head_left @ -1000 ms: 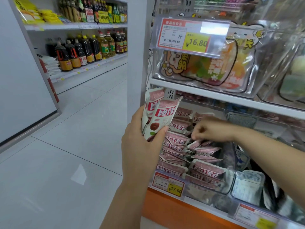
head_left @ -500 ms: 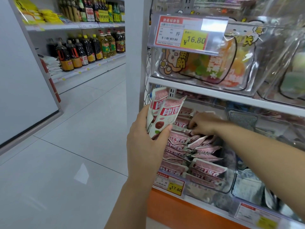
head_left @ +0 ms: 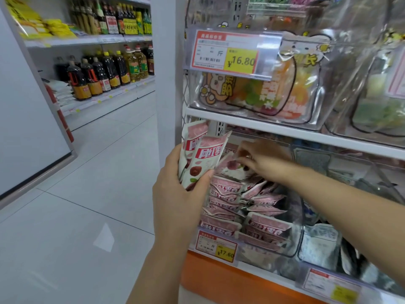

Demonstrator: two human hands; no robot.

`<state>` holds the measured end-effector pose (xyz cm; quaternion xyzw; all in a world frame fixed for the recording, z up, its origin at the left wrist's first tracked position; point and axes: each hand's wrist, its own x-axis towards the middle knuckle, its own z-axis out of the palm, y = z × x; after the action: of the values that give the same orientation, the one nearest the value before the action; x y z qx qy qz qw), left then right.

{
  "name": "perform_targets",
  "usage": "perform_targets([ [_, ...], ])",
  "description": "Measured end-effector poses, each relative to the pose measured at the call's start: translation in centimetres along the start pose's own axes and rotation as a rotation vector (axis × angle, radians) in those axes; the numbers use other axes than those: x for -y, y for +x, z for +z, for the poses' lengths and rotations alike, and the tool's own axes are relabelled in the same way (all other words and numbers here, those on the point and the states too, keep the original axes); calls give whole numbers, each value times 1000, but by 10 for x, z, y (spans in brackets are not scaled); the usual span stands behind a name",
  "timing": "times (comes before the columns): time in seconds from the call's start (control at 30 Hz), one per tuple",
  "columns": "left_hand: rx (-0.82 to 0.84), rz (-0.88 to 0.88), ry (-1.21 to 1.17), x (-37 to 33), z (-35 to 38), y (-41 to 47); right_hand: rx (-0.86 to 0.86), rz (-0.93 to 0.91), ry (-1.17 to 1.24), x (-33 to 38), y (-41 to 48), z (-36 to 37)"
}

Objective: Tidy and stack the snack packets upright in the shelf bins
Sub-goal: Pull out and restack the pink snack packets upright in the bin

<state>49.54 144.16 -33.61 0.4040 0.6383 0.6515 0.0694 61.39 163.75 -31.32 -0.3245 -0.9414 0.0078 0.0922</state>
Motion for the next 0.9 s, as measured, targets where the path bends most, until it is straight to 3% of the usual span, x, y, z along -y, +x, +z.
perform_targets([
  [0.2, 10, 2, -9, -1, -1, 0, 151, 48, 197, 6, 1, 17],
  [0.47, 6, 0, -20, 0, 4, 1, 348, 127, 39, -2, 10, 28],
  [0.63, 10, 13, -12, 1, 2, 1, 344, 88, 69, -4, 14, 28],
  [0.9, 4, 1, -6, 1, 1, 1, 200, -19, 59, 11, -7, -5],
])
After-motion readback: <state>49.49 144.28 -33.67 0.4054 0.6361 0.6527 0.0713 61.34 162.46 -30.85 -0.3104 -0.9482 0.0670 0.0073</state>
